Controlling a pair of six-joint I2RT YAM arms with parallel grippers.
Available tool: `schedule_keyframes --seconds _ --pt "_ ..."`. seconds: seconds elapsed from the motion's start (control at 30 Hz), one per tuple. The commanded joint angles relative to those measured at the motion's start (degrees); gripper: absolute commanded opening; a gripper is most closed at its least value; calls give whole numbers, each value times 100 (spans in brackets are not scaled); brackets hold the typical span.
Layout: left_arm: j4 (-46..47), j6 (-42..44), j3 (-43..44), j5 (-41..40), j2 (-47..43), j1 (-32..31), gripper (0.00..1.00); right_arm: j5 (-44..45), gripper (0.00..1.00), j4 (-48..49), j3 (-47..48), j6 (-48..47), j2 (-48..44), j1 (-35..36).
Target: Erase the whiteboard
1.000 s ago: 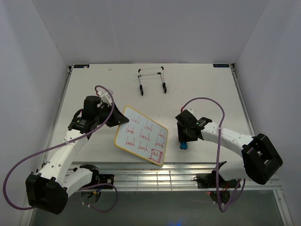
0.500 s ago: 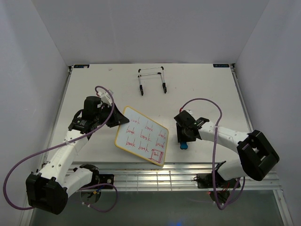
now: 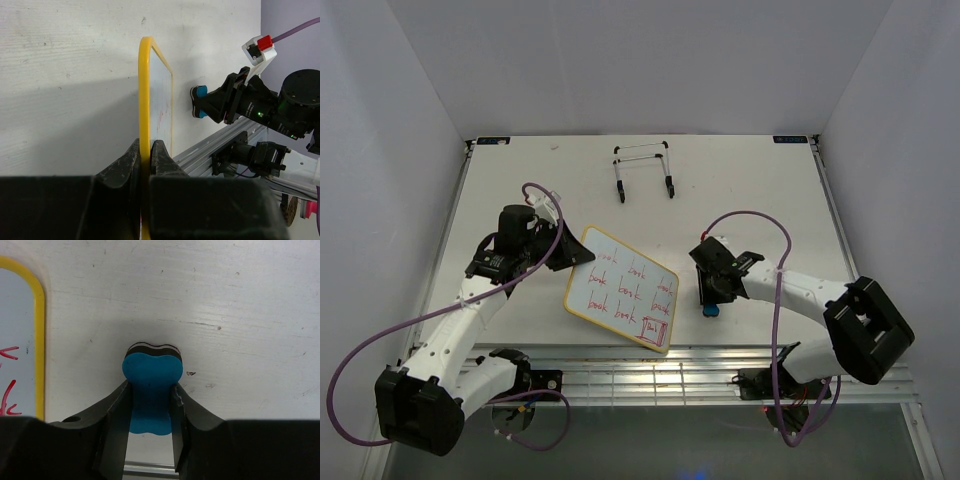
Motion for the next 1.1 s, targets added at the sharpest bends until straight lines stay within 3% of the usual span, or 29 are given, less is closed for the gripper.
schedule_keyframes --seconds 0.0,0.17,0.4,0.5,0.63,0.83,1.07 --pt "-379 694 -225 -681 -16 -32 0 51 32 -20 128 36 -316 102" --pt "-292 641 -339 -559 1 -32 0 -739 31 409 365 -219 -1097 164" --pt "-212 632 -427 -444 -122 -32 0 -1926 30 2210 733 -395 -1206 497" --pt "-133 632 -515 -400 -227 -32 0 -1918 30 2493 1346 -474 -662 752" --pt "-28 623 -647 -339 -412 -32 0 -1585 30 2160 2464 -746 383 1148" --pt "51 667 -664 -207 -623 -32 0 -1075 29 1729 3651 -659 1219 1509" --pt "130 650 -708 -224 -746 -32 0 -749 28 1649 3645 -97 1519 1869"
